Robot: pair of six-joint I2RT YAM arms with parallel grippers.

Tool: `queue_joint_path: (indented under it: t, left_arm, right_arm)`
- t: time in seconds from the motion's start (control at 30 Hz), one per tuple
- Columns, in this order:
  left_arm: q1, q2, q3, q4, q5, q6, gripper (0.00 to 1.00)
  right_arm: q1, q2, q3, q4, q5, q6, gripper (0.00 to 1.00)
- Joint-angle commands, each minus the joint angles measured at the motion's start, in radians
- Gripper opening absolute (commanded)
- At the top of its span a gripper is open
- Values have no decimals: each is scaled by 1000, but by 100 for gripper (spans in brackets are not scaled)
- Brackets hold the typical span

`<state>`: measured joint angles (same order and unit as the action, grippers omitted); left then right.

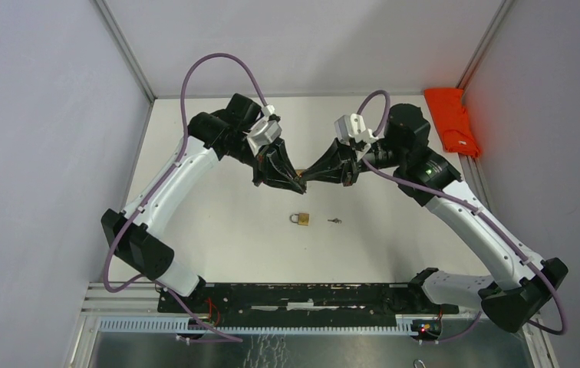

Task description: Unlock with the key

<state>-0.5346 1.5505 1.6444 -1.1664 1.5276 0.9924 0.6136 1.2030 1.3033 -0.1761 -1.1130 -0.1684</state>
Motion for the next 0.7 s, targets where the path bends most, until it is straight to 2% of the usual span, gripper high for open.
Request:
queue_joint_path:
  t: [0.0,0.17,0.67]
  left_arm:
    - [-4,11,81,-106,106,131,3]
    - [-2,70,174,-293,100,275,3]
    - [-1,117,223,-297,52,226,2]
  right_arm:
    - [3,-44,27,-18,48,-38,0]
    - [4,-66,7,-78,109,-66,0]
    - [4,-108,-93,-143,225,-70,0]
